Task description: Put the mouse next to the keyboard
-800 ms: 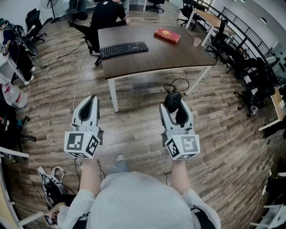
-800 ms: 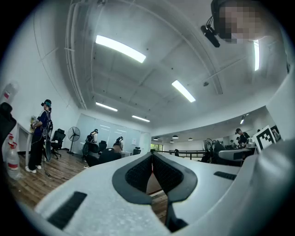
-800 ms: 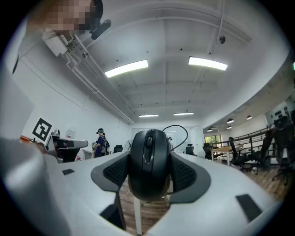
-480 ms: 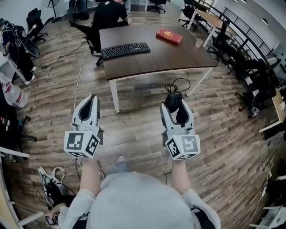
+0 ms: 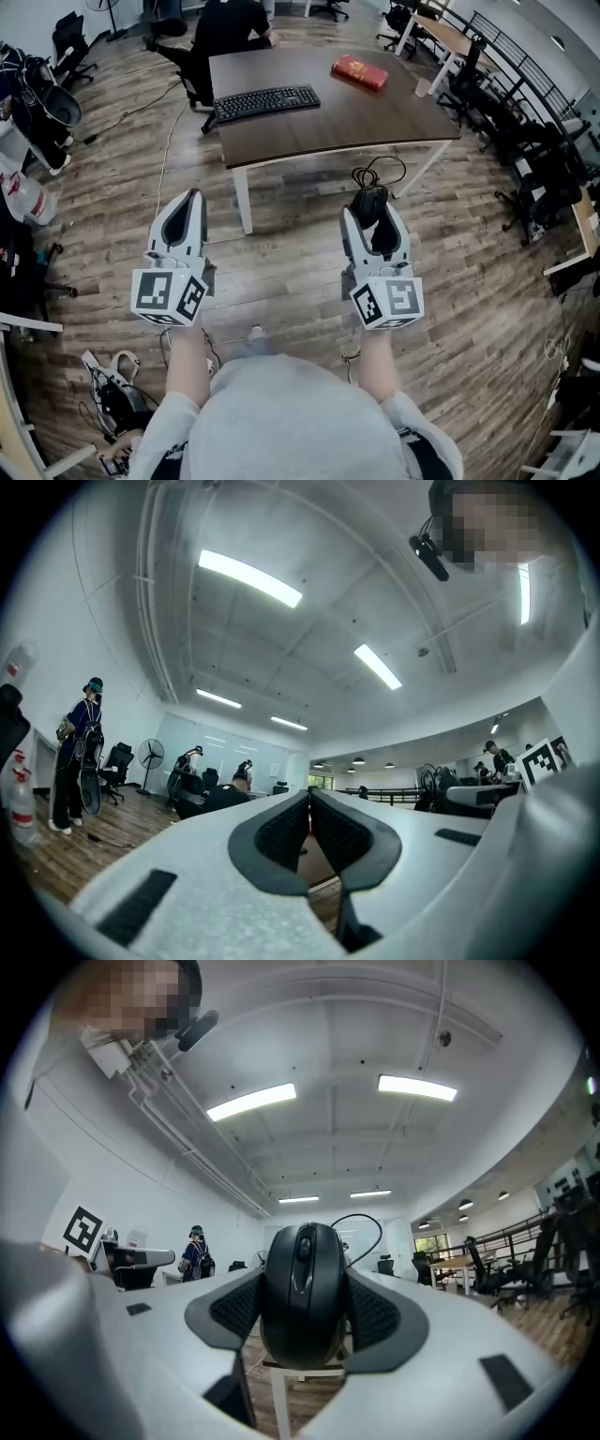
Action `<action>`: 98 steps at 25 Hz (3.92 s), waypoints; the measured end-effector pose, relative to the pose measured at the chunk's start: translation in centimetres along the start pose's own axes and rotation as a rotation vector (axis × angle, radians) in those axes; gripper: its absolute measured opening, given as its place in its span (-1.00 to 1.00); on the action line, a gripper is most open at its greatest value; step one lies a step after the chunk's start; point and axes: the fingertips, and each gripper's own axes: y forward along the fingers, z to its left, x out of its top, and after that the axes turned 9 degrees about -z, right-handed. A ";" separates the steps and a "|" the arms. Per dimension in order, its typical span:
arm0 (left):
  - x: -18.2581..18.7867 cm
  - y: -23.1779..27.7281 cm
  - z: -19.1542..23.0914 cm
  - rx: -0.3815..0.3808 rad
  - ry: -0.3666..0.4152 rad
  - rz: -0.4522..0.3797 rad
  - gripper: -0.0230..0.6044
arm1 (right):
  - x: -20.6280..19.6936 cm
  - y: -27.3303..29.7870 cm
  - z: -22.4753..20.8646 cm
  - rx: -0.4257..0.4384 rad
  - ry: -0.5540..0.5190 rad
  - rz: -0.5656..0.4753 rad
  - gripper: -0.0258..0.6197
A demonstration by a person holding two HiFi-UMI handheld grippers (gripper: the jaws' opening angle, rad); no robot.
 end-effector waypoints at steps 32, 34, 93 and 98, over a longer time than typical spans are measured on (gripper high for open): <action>-3.3 10.1 9.0 -0.035 -0.021 -0.033 -0.89 | -5.3 12.0 -2.0 -0.079 -0.015 0.008 -0.12; -3.7 11.6 9.4 -0.029 -0.009 -0.036 -0.89 | -5.7 13.5 -2.9 -0.074 -0.012 0.004 -0.13; -15.0 49.8 19.0 -0.005 -0.030 -0.061 -0.89 | -17.1 48.1 -23.0 -0.072 0.009 0.015 -0.12; -16.2 52.2 20.9 -0.026 -0.034 -0.048 -0.89 | -18.1 50.4 -23.3 -0.098 -0.001 0.020 -0.13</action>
